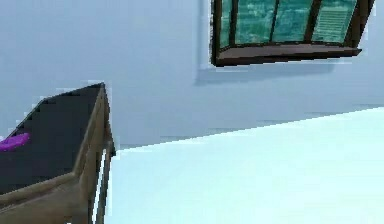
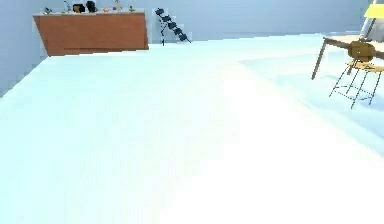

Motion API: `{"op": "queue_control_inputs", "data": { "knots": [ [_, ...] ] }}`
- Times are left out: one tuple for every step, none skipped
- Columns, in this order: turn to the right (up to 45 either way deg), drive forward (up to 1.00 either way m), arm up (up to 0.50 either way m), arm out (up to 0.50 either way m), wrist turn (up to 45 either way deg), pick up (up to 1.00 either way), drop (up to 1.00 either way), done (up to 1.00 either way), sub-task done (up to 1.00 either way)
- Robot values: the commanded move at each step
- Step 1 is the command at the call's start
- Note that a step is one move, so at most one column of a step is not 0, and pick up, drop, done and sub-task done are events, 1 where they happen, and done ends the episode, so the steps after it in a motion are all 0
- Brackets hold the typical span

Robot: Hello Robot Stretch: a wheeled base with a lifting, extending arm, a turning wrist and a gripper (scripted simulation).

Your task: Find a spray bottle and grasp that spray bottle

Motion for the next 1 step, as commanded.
{"op": "queue_control_inputs", "data": {
  "knots": [
    [3.0, 0.00, 0.00, 0.00, 0.0, 0.00, 0.00, 0.00, 0.00]
  ]
}}
